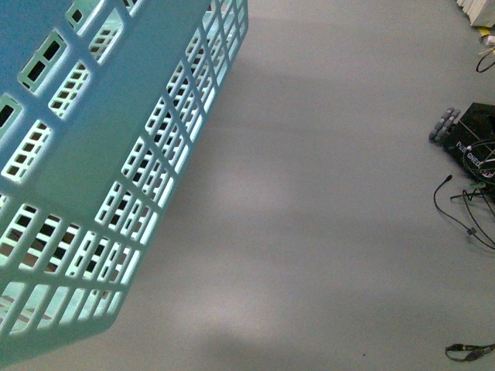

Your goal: Pick lemon and mango into basket

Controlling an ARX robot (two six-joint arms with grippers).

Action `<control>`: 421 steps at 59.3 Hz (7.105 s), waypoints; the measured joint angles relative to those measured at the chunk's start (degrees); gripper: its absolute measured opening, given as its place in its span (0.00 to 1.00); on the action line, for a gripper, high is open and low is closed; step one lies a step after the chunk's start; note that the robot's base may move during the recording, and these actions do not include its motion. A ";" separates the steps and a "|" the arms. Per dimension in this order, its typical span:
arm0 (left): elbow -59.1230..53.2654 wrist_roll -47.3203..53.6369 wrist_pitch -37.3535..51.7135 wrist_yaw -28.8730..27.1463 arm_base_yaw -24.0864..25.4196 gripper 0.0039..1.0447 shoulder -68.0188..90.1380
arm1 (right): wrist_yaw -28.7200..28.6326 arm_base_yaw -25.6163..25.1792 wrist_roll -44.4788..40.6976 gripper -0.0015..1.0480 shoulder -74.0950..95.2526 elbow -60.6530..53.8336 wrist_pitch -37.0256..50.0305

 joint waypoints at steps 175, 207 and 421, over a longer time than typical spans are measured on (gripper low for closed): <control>0.24 0.00 0.00 0.00 -0.22 0.04 -0.11 | -0.04 0.00 0.00 0.92 -0.04 0.00 0.02; 0.26 0.00 -0.02 0.17 -0.20 0.04 -0.04 | -0.04 -0.02 0.00 0.92 -0.02 0.00 0.00; 45.64 33.86 -7.52 15.19 -26.43 0.04 53.57 | -0.02 -0.02 0.00 0.92 0.02 0.00 0.00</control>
